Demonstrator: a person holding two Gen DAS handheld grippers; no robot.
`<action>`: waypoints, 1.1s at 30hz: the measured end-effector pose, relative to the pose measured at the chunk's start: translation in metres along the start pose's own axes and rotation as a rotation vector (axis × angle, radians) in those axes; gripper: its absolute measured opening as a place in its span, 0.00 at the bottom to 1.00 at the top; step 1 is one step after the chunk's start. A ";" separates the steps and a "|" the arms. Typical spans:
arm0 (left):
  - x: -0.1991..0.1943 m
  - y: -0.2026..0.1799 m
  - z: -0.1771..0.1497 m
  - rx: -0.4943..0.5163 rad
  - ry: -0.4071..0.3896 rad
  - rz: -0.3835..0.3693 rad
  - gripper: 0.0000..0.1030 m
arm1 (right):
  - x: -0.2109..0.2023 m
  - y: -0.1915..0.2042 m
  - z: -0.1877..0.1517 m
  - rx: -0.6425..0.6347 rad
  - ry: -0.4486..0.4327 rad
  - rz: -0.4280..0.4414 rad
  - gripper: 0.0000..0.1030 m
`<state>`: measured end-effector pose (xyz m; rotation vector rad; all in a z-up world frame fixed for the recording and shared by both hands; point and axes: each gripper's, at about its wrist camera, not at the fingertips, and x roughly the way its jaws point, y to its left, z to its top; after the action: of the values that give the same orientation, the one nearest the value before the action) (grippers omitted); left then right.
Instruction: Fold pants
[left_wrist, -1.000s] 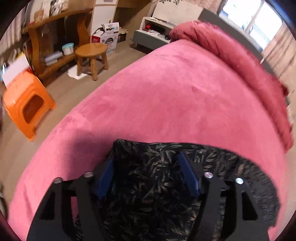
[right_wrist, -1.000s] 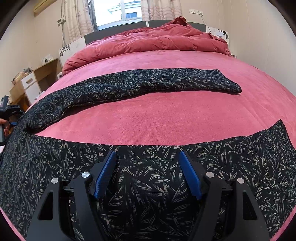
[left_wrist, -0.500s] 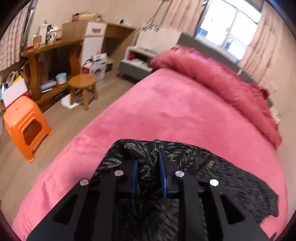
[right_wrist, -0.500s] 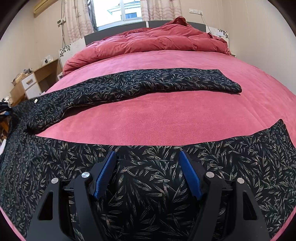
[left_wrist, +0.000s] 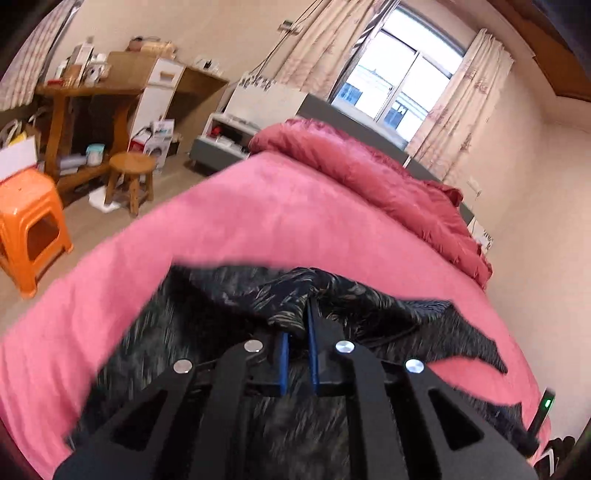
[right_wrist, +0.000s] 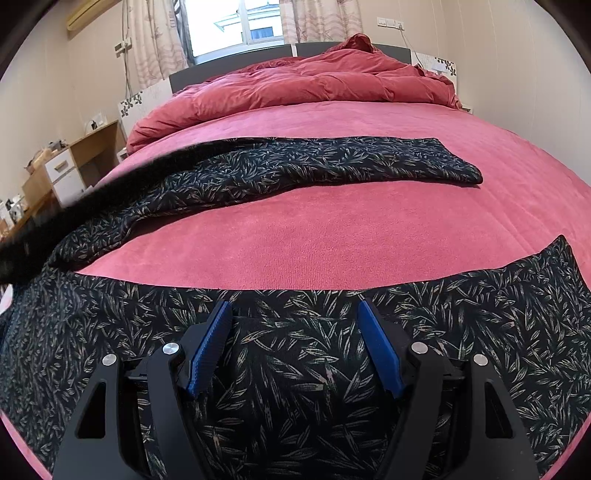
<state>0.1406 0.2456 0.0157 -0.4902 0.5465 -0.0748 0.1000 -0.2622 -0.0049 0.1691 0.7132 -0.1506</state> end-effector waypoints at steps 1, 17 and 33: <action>0.003 0.006 -0.012 -0.015 0.012 0.008 0.07 | 0.000 0.001 0.000 -0.003 0.000 -0.002 0.68; 0.018 0.041 -0.050 -0.172 0.021 -0.054 0.07 | 0.071 0.076 0.133 0.252 0.162 0.281 0.59; 0.017 0.056 -0.037 -0.212 0.011 -0.112 0.07 | 0.135 0.095 0.170 0.469 0.186 0.315 0.04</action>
<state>0.1325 0.2755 -0.0459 -0.7278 0.5398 -0.1273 0.3275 -0.2148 0.0421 0.7473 0.8179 0.0020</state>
